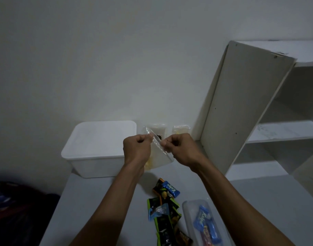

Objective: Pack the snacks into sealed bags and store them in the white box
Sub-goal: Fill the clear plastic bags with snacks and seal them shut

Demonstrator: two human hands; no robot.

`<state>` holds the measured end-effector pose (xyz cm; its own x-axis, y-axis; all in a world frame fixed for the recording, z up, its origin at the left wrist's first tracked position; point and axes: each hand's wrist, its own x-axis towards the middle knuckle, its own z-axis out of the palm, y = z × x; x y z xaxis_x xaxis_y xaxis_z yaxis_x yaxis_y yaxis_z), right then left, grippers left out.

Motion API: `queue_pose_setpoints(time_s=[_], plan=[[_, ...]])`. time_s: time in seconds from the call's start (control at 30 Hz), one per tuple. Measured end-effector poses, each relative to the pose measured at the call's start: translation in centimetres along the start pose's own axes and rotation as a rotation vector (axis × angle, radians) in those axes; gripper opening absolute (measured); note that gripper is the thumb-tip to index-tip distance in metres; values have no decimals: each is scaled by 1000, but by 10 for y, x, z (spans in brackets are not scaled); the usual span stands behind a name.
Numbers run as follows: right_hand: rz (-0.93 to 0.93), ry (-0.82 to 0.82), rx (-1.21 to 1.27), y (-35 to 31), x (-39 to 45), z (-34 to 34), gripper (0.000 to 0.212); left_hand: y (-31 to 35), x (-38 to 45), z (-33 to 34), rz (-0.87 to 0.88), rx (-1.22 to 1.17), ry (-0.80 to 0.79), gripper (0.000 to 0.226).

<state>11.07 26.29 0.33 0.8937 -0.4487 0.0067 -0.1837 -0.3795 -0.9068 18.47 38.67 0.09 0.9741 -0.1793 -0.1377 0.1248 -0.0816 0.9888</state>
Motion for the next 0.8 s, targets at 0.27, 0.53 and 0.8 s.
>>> queue_pose_setpoints(time_s=[0.27, 0.53, 0.8], plan=[[27, 50, 66, 7, 1, 14, 22, -6, -7, 3, -70, 47, -21, 17], [10, 72, -17, 14, -4, 13, 18, -8, -17, 4, -90, 155, -52, 12], [-87, 92, 76, 31, -30, 8, 12, -5, -23, 10, -126, 42, -13, 11]])
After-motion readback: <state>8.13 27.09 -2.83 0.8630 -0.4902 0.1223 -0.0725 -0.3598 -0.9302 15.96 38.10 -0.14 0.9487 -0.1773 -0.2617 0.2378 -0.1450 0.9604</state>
